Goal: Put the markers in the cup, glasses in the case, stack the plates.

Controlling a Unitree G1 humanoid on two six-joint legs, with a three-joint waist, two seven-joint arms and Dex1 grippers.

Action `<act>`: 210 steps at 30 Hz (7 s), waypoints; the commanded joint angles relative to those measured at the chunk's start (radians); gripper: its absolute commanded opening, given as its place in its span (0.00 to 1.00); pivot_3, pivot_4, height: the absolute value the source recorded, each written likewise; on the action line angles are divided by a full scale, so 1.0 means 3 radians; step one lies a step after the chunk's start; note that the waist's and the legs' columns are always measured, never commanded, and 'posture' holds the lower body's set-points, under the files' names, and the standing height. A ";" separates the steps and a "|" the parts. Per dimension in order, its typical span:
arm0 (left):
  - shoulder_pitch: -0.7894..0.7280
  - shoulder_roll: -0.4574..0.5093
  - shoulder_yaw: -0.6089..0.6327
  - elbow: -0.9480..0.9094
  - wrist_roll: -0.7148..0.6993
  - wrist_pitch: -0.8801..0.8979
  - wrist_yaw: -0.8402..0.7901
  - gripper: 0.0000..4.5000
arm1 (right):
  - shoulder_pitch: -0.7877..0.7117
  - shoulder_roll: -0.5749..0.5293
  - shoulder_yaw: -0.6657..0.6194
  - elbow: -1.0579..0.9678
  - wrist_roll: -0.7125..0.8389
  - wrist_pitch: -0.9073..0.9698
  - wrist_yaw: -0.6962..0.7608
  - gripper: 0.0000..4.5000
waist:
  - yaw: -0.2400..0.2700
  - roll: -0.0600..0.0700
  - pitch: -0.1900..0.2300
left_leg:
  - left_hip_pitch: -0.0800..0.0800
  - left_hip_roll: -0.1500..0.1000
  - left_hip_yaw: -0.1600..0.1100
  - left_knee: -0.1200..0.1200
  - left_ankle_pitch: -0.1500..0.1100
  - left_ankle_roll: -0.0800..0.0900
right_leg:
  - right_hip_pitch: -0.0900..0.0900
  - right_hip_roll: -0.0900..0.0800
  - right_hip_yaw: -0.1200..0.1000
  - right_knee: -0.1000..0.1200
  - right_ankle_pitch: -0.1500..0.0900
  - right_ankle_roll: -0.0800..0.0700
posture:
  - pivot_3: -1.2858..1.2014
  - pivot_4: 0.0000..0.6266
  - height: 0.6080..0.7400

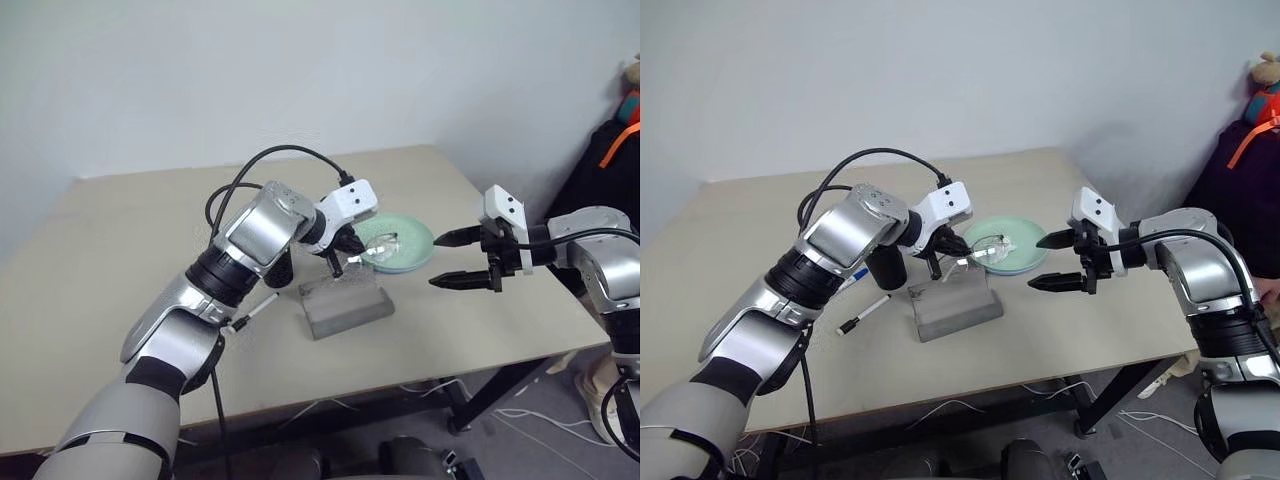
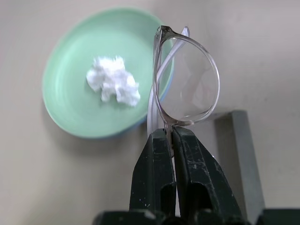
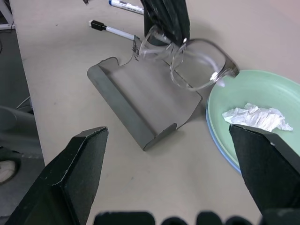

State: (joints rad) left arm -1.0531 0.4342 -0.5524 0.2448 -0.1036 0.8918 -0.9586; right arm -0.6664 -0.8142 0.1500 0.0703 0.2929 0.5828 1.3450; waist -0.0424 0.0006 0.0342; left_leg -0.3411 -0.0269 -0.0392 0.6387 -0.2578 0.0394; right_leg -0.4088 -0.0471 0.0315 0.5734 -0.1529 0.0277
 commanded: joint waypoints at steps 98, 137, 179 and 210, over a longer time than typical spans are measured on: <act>0.0577 -0.0065 -0.0322 -0.0375 0.0578 0.0350 0.0071 0.01 | -0.0021 -0.0020 -0.0067 -0.0124 0.0073 -0.0053 -0.0114 1.00 | -0.0008 0.0002 -0.0009 | 0.0001 0.0010 0.0001 0.0011 -0.0006 0.0010 | 0.0005 0.0045 0.0053 0.0004 0.0000 0.0001 | 0.52 0.00 0.90; 0.0571 -0.0063 -0.0481 -0.0500 0.0517 0.0511 -0.0053 0.30 | -0.0042 -0.0007 -0.0036 -0.0101 0.0048 -0.0109 -0.0099 1.00 | -0.0009 0.0002 -0.0009 | 0.0001 0.0010 0.0001 0.0011 -0.0006 0.0010 | 0.0005 0.0045 0.0054 0.0004 0.0000 0.0000 | 0.52 0.00 0.90; 0.0305 -0.0423 -0.0030 0.0997 0.0958 -0.0949 0.0690 0.01 | -0.0084 0.0053 -0.0013 -0.0092 0.0069 -0.0163 -0.0135 1.00 | 0.0001 0.0002 -0.0009 | -0.0002 0.0006 0.0000 0.0010 -0.0006 0.0009 | 0.0005 0.0046 0.0059 0.0003 0.0003 0.0005 | 0.52 0.00 0.90; 0.0816 -0.0029 -0.0265 -0.0662 0.1162 -0.0388 -0.0259 0.01 | -0.0121 0.0083 0.0017 -0.0030 0.0043 -0.0190 -0.0113 1.00 | -0.0002 0.0002 -0.0009 | 0.0000 0.0007 0.0001 0.0010 -0.0006 0.0010 | 0.0005 0.0046 0.0060 0.0005 0.0003 0.0005 | 0.52 0.00 0.90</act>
State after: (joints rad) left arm -0.7983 0.4133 -0.6358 0.0982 0.2396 0.7594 -1.0274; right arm -0.6691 -0.7889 0.1707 0.0676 0.3033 0.5405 1.3078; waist -0.0430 0.0013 0.0314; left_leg -0.3411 -0.0246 -0.0390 0.6420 -0.2596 0.0423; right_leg -0.4072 -0.0332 0.0493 0.5750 -0.1520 0.0290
